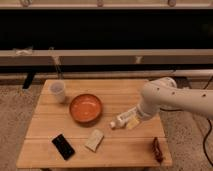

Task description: Drag the ceramic bowl in a circle

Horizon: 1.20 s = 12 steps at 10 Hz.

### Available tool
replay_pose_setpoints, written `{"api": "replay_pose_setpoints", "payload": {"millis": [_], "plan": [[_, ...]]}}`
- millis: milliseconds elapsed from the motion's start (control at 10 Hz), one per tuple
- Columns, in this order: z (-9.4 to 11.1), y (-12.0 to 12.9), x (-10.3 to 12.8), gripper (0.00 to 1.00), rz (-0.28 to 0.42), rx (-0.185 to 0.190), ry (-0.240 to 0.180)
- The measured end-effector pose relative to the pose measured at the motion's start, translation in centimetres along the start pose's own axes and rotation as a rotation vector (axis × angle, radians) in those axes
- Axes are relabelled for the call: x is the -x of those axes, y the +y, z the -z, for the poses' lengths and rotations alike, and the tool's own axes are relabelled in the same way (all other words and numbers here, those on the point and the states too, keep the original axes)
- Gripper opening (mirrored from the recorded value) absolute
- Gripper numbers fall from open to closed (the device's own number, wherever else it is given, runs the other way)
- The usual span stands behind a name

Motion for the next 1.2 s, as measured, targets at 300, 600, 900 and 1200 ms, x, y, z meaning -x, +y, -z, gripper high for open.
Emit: {"api": "replay_pose_setpoints", "payload": {"millis": [300,600,900,1200], "plan": [[-0.7,2.2,6.2,0.80,0.082,0.003,-0.012],[-1.3,4.2,11.5,0.80,0.142,0.004,-0.032],[-3.0,6.3,16.3,0.80,0.172,-0.003,-0.039],[-5.6,7.7,20.1,0.80,0.162,-0.014,-0.038]]}}
